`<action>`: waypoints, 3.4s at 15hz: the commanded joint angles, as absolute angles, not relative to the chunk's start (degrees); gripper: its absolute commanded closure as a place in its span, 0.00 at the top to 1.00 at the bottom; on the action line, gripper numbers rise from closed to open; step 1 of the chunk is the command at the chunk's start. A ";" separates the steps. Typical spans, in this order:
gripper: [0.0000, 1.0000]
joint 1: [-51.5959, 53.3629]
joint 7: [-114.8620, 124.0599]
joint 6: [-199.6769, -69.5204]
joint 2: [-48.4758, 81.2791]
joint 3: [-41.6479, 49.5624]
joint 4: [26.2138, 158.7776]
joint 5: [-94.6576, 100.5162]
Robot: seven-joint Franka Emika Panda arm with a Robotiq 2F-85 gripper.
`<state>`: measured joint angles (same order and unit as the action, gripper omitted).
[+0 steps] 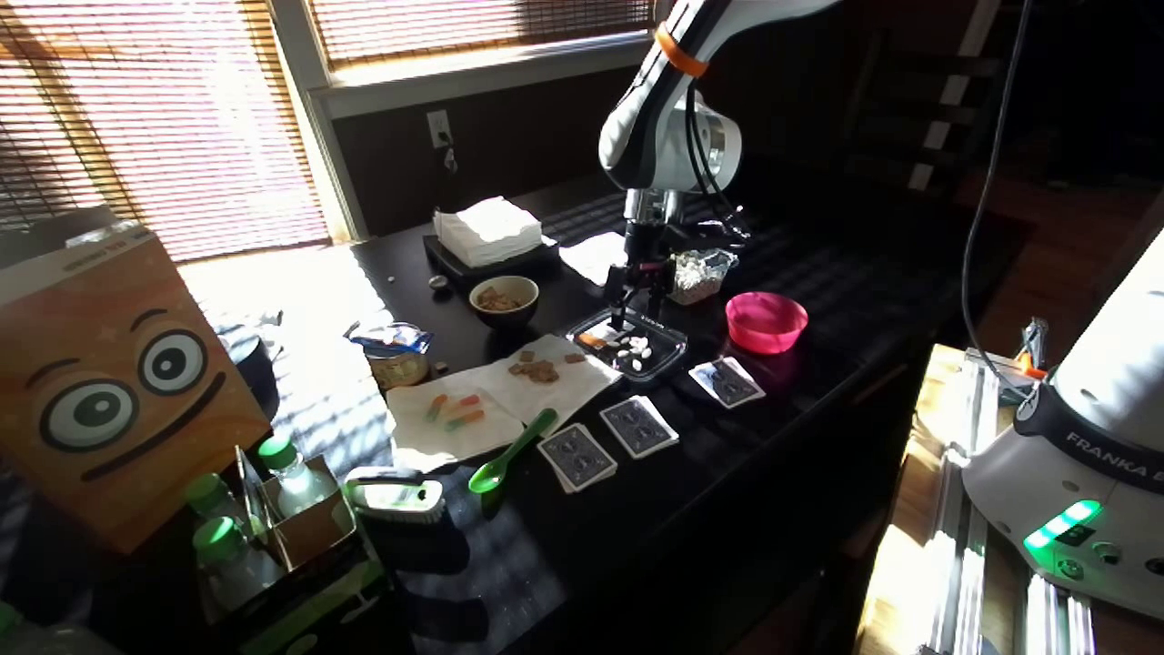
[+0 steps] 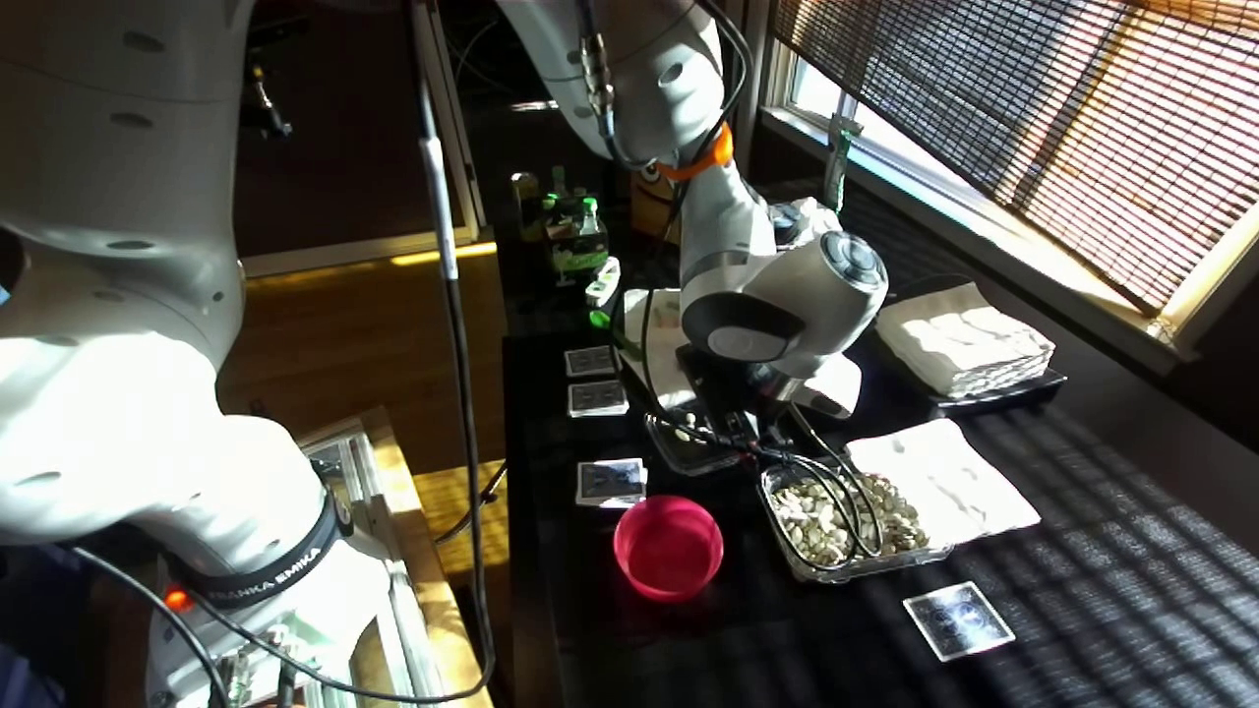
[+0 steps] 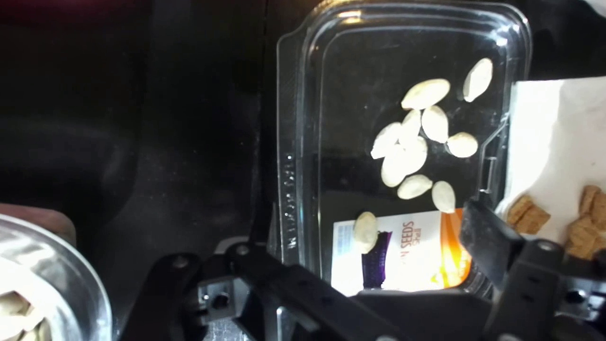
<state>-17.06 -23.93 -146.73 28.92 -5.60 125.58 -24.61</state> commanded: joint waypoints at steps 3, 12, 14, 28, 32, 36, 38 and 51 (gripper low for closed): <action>0.97 -17.38 -22.26 -147.66 31.00 -6.64 123.73 -26.02; 0.80 -17.19 -20.84 -147.77 31.52 -6.64 123.45 -25.86; 0.75 -17.11 -20.44 -147.78 31.58 -6.52 123.39 -25.77; 0.86 -17.05 -15.85 -147.06 31.56 -5.59 122.97 -26.11; 1.00 -16.67 -11.78 -146.99 31.82 -5.18 122.66 -26.38; 0.95 -17.00 -10.72 -146.97 32.09 -5.71 122.08 -27.03; 0.95 -17.02 -10.73 -146.91 32.08 -5.85 121.73 -27.21; 0.73 -15.89 -10.03 -146.74 33.98 -5.37 119.66 -25.84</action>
<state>-16.68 -10.86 -147.06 32.25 -5.83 121.31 -25.48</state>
